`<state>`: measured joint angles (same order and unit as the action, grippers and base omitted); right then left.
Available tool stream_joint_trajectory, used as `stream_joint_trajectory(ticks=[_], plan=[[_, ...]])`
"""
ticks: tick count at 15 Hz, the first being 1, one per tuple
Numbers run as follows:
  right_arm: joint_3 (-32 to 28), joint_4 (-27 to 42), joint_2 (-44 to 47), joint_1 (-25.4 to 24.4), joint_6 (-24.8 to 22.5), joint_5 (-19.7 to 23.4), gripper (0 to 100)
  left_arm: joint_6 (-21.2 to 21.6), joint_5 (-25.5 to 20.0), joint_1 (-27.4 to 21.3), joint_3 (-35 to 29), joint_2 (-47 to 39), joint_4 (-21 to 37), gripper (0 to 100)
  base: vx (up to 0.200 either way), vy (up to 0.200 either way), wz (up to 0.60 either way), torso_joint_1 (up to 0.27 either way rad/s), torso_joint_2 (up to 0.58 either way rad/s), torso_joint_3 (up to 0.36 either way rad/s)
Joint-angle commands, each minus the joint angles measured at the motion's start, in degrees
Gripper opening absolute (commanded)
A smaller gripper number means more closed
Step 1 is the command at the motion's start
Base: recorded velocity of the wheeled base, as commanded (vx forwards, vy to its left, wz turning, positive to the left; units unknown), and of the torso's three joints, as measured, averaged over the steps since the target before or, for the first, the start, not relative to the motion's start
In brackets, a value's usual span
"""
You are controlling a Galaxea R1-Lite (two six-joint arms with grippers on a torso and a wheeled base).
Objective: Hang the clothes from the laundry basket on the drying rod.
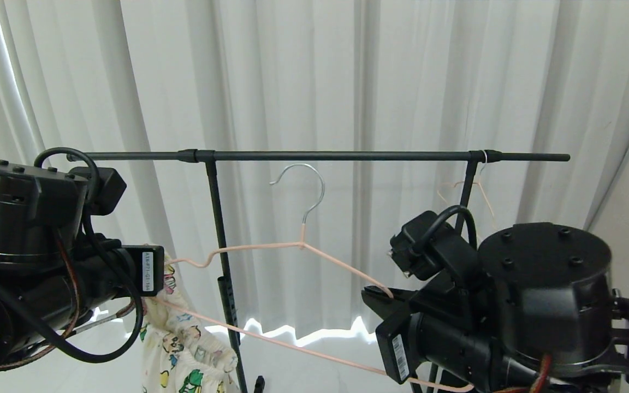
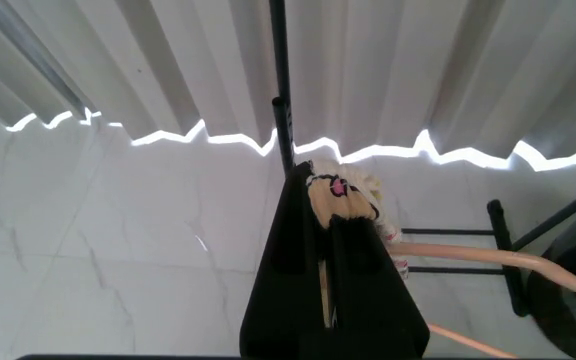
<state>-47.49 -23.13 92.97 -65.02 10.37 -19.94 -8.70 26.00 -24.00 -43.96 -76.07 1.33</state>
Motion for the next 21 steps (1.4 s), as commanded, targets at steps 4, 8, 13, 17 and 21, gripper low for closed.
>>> stream_joint_trajectory(ticks=[4, 8, 13, 17, 21], plan=[[-0.1, -0.2, 2.1, 0.8, 0.0, -3.6, 0, -0.4, 2.4, 1.2, 0.0, 0.0, 0.0, 0, 0.000, 0.000, 0.00, 0.000, 0.00, 0.000], [-0.8, -1.0, 2.7, 0.7, -0.5, -5.1, 0, -0.4, 2.7, 1.1, -0.1, 0.0, 0.0, 0, 0.000, 0.000, 0.00, 0.000, 0.00, 0.000], [-6.3, -2.9, 8.3, -0.1, -0.5, -10.0, 0, -1.2, 2.7, 1.0, -0.1, 0.1, 0.0, 0, 0.000, 0.000, 0.00, 0.000, 0.00, 0.000], [-7.9, -2.9, 10.7, -3.0, -0.4, -10.0, 0, -1.3, 2.7, 1.0, -0.1, 0.0, 0.0, 0, 0.000, 0.000, 0.00, 0.000, 0.00, 0.000], [-8.1, -3.2, 12.8, -4.0, -0.2, -10.1, 0, -1.1, 2.7, 0.8, -0.2, 0.4, 0.0, 0, 0.000, 0.000, 0.00, 0.000, 0.00, 0.000]])
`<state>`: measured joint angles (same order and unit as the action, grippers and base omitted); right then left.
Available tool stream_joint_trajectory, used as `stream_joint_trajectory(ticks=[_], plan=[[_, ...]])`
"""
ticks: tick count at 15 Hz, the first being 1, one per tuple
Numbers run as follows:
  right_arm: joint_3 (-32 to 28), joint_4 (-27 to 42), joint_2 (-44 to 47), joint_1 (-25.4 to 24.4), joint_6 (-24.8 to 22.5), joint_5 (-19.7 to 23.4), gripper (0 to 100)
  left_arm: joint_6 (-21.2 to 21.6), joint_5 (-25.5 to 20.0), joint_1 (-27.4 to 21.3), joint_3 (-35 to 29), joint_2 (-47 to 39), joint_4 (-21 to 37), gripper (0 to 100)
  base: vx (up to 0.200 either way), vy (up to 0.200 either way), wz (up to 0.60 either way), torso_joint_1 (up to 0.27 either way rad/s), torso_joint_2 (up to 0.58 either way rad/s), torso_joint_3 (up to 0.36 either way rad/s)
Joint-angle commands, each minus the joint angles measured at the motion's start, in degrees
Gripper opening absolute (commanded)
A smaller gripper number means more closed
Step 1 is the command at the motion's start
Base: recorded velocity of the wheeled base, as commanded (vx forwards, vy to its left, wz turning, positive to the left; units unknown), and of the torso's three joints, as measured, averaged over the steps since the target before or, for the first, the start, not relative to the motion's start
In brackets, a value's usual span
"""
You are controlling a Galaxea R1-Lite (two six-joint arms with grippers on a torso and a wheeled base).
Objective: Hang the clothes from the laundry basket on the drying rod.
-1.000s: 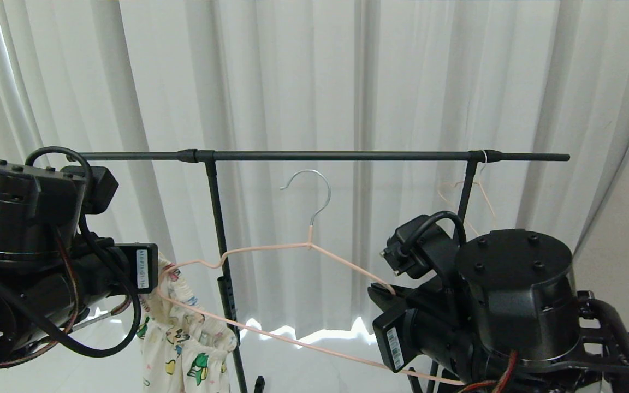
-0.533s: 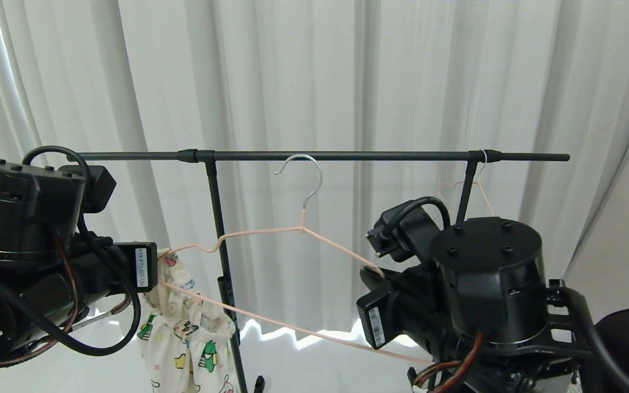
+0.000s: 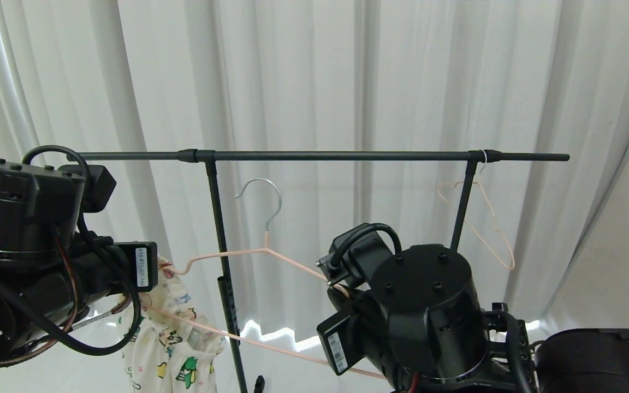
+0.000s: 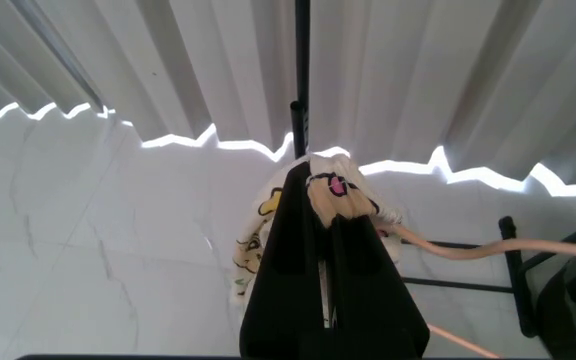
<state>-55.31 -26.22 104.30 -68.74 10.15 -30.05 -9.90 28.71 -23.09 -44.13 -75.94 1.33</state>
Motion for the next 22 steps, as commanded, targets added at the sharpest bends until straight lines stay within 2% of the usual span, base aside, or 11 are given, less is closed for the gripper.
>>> stream_joint_trajectory(ticks=[1, 3, 6, 9, 10, 12, 21, 22], plan=[[-0.7, -1.0, 2.2, -0.3, 0.0, -0.1, 0, 0.0, 0.0, -0.2, 0.0, 0.3, 0.0, 0, 0.000, 0.000, 0.00, 0.000, 0.00, 0.000], [-0.8, -1.8, 3.4, -0.2, 0.0, -1.0, 0, 0.0, 0.0, -0.1, 0.0, 0.3, 0.0, 0, 0.000, 0.000, 0.00, 0.000, 0.00, 0.000], [-0.8, -2.1, 3.9, 0.0, 0.7, -5.4, 0, 0.0, 0.0, -0.1, 0.0, 0.3, 0.0, 0, 0.000, 0.000, 0.00, 0.000, 0.00, 0.000], [-0.9, -4.8, 4.0, -0.6, 1.0, -5.5, 0, 0.0, 0.0, -0.7, 0.0, 0.1, 0.0, 0, 0.000, 0.000, 0.00, 0.000, 0.00, 0.000], [-0.9, -4.9, 4.2, -1.1, 1.0, -5.5, 0, -0.5, -0.1, -1.6, -0.3, 0.2, 0.0, 0, 0.000, 0.000, 0.00, 0.000, 0.00, 0.000], [-1.6, -5.0, 4.9, -1.4, 1.1, -5.5, 0, -4.2, 0.0, -4.0, -2.2, -0.1, 0.1, 0, 0.000, 0.000, 0.00, 0.000, 0.00, 0.000], [-11.1, -5.0, 11.4, -2.6, 1.1, -5.6, 0, -9.1, -0.1, -13.9, -4.7, 0.2, 0.1, 0, 0.000, 0.000, 0.00, 0.000, 0.00, 0.000], [-12.0, -5.0, 12.0, -2.8, 1.1, -5.6, 0, -10.8, -0.1, -16.9, -6.5, 0.1, 0.1, 0, 0.000, 0.000, 0.00, 0.000, 0.00, 0.000]])
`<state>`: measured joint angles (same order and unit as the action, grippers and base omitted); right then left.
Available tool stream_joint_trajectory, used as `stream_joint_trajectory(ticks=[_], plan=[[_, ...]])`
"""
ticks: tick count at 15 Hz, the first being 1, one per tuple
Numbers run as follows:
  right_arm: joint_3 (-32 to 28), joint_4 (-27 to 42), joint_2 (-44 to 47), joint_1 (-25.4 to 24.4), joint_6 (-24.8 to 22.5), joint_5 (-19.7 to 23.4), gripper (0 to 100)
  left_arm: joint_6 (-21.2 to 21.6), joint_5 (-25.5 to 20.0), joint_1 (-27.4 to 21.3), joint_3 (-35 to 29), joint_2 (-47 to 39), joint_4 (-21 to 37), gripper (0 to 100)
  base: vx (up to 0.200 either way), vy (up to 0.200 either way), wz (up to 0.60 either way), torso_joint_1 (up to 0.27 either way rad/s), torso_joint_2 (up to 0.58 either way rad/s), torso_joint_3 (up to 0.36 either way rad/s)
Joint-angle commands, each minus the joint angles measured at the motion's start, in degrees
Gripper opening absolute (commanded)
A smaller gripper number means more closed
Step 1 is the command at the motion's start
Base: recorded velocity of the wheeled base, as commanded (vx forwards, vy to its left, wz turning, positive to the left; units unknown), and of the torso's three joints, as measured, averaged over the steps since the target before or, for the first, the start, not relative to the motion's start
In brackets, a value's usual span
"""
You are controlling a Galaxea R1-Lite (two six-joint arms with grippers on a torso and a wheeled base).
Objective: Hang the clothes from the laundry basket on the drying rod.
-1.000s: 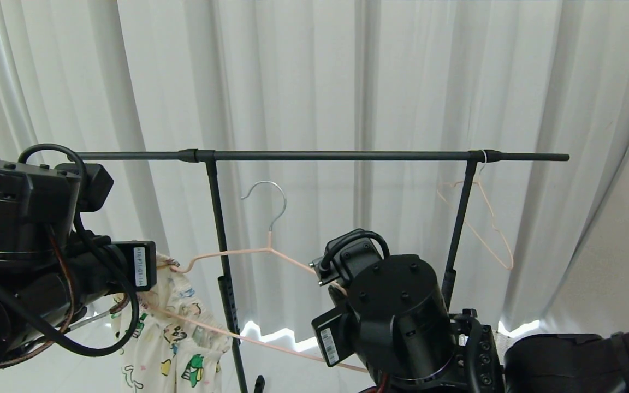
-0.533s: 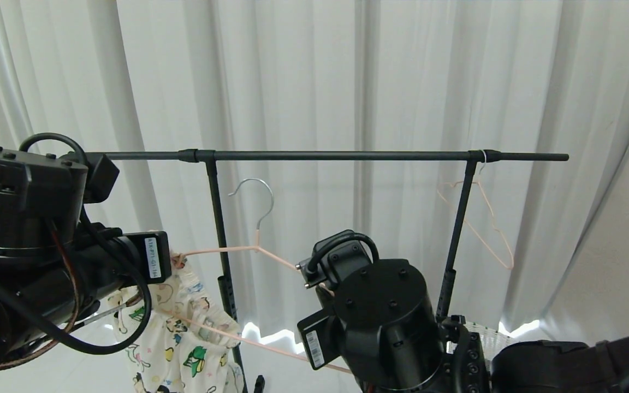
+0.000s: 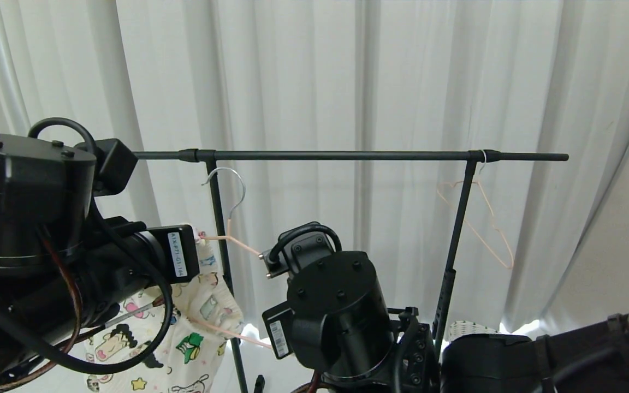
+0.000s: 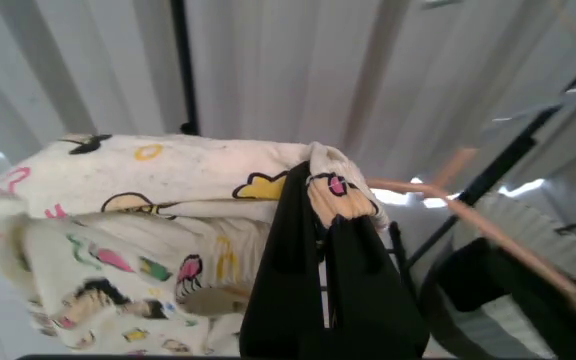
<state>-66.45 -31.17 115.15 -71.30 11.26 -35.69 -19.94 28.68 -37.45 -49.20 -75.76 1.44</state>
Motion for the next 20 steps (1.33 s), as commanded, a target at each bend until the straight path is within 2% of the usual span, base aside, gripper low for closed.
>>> stream_joint_trajectory(ticks=[1, 2, 5, 9, 11, 12, 15, 17, 20], plan=[[-1.0, 0.0, 1.1, -0.3, 0.0, 0.0, 0, -1.3, 0.0, -3.4, -2.0, -0.2, 0.0, 0, 0.000, 0.000, 0.00, 0.000, 0.00, 0.000], [-0.9, 0.0, 1.1, -0.4, 0.1, 0.0, 0, -1.9, 0.0, -5.4, -3.0, -0.3, 0.0, 0, 0.000, 0.000, 0.00, 0.000, 0.00, 0.000], [-0.9, -0.1, 1.1, -0.4, 0.2, 0.0, 0, -2.1, 0.0, -7.4, -3.5, -0.1, 0.0, 0, 0.000, 0.000, 0.00, 0.000, 0.00, 0.000], [-0.8, -0.1, 0.9, -0.3, 1.7, -0.1, 0, -1.7, 0.0, -7.4, -2.5, -0.2, 0.1, 0, 0.000, 0.000, 0.00, 0.000, 0.00, 0.000], [-0.8, -0.1, 0.7, 0.0, 2.9, -2.3, 0, -1.6, 0.0, -7.4, -2.2, 0.3, 0.1, 0, 0.000, 0.000, 0.00, 0.000, 0.00, 0.000], [-0.9, -0.1, 0.5, 0.5, 4.0, -3.2, 0, -0.6, 0.0, -7.4, -2.0, 1.1, 0.1, 0, 0.000, 0.000, 0.00, 0.000, 0.00, 0.000], [-1.0, -0.9, -0.4, 1.2, 5.3, -3.8, 0, 9.0, -1.9, -7.4, 1.7, 5.4, -0.1, 0, 0.000, 0.000, 0.00, 0.000, 0.00, 0.000], [-1.0, -2.3, -0.4, 1.2, 5.2, -3.8, 0, 10.5, -4.6, -7.6, 1.6, 5.8, -0.3, 0, 0.000, 0.000, 0.00, 0.000, 0.00, 0.000], [-1.7, -2.4, -0.4, 1.2, 5.1, -4.8, 0, 10.3, -4.7, -8.3, 1.2, 5.4, -0.5, 0, 0.000, 0.000, 0.00, 0.000, 0.00, 0.000]])
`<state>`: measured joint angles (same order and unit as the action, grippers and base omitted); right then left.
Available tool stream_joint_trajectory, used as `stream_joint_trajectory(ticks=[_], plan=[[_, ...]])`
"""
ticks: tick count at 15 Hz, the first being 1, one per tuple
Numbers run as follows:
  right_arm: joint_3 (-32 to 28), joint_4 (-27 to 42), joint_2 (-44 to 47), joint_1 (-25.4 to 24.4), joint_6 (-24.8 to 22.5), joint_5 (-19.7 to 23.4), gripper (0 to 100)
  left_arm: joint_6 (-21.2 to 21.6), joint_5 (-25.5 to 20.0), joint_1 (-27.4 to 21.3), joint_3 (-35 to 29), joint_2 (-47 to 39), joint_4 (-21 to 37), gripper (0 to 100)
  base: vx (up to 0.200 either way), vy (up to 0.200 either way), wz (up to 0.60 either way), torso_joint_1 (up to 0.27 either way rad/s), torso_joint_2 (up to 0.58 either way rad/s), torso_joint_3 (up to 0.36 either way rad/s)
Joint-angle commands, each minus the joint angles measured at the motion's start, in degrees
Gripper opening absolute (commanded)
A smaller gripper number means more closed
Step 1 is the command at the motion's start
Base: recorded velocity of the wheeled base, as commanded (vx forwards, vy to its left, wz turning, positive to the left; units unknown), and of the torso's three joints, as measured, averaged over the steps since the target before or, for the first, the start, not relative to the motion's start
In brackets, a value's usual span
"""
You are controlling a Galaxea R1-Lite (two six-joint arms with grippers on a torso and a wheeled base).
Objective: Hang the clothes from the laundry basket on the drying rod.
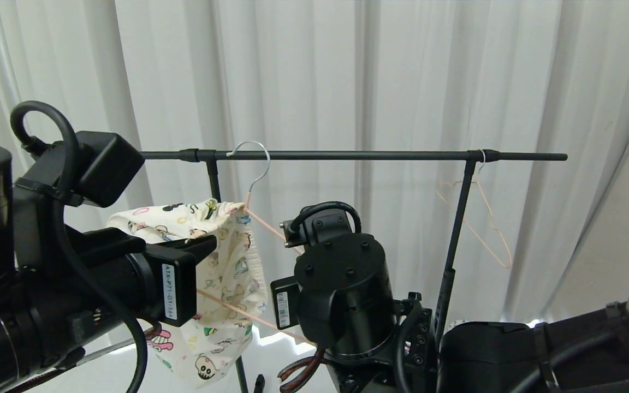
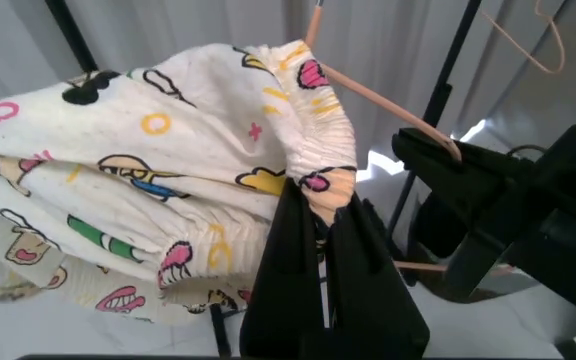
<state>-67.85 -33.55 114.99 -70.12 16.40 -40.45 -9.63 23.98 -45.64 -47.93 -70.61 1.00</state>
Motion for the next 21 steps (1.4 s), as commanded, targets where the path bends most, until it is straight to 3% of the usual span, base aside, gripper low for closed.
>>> stream_joint_trajectory(ticks=[1, 7, 18, 19, 21], plan=[[-0.4, 0.0, -0.2, 0.0, -0.2, -0.2, 0, 0.0, 0.0, -0.1, -0.2, 0.2, -0.5, 0, 0.000, 0.000, 0.00, 0.000, 0.00, 0.000], [-0.9, 0.0, -0.2, -1.2, -1.2, -0.3, 0, 0.2, 0.2, 5.9, -5.9, -4.3, -3.1, 0, 0.000, 0.000, 0.00, 0.000, 0.00, 0.000], [-4.7, -0.1, -0.2, -0.4, -2.8, -1.4, 0, 3.6, 1.6, 4.8, -4.1, -5.8, -3.1, 0, 0.000, 0.000, 0.00, 0.000, 0.00, 0.000], [-4.7, -0.1, -0.2, -0.4, -2.8, -1.7, 0, 3.5, 1.6, 4.8, -4.1, -5.8, -3.1, 100, 0.000, 0.000, 0.00, 0.000, 0.00, 0.000], [-5.1, -1.5, -0.3, -0.3, -3.8, -1.9, 0, 3.7, 1.6, 4.8, -3.8, -5.0, -3.8, 100, 0.000, 0.000, 0.00, 0.000, 0.00, 0.000]])
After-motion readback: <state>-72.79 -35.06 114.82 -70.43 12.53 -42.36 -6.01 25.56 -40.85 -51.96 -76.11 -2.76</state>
